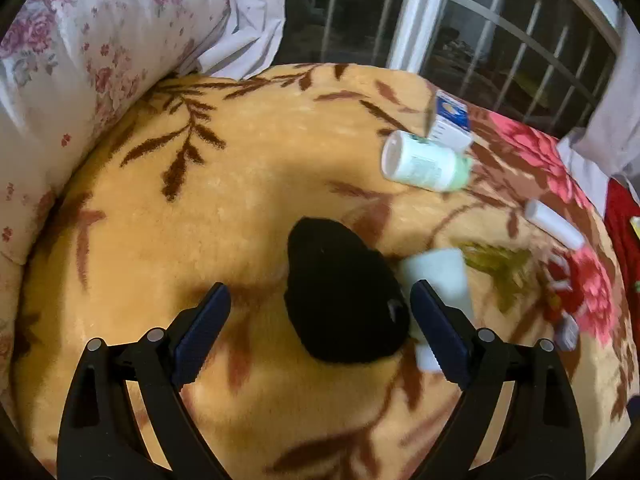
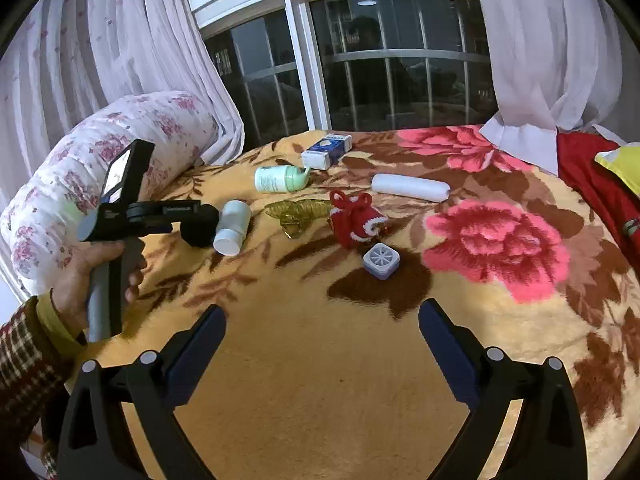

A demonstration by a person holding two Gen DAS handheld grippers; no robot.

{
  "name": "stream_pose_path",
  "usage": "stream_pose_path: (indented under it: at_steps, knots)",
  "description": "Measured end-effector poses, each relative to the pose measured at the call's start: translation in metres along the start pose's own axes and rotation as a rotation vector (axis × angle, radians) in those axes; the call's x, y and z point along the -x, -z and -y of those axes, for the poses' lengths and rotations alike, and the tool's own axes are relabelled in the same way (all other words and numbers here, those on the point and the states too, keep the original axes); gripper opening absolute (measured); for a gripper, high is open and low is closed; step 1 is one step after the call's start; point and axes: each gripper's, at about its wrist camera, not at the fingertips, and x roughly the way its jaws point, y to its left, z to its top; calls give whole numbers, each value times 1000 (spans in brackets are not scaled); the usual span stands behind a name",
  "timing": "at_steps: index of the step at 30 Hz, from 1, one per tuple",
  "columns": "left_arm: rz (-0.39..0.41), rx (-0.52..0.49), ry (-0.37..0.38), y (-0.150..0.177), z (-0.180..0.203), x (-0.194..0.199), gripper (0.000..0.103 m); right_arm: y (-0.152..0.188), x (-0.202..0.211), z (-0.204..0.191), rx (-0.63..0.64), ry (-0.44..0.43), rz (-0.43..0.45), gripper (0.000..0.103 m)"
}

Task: Collect trash
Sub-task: 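Grasp the black pouf with the left gripper, then grasp the white pill bottle with the right gripper while the left holds the black pouf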

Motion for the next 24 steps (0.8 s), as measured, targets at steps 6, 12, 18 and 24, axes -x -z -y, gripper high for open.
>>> stream_pose_path:
  at_steps: [6,12,18,24]
  knots:
    - [15,39,80,0,-9,-9,50,-1,-4,-2,17,6,-18,95]
    - [79,-73,32,16,-5,20,48,-18,-19,-21,46,-17,-24,95]
    - [112,-120,29,42,-19,60,48,-55,-76,-71,105,-80,-75,95]
    - [109,-104,51,76,-43,92,48,-80,-154,-122,213,-12,-153,95]
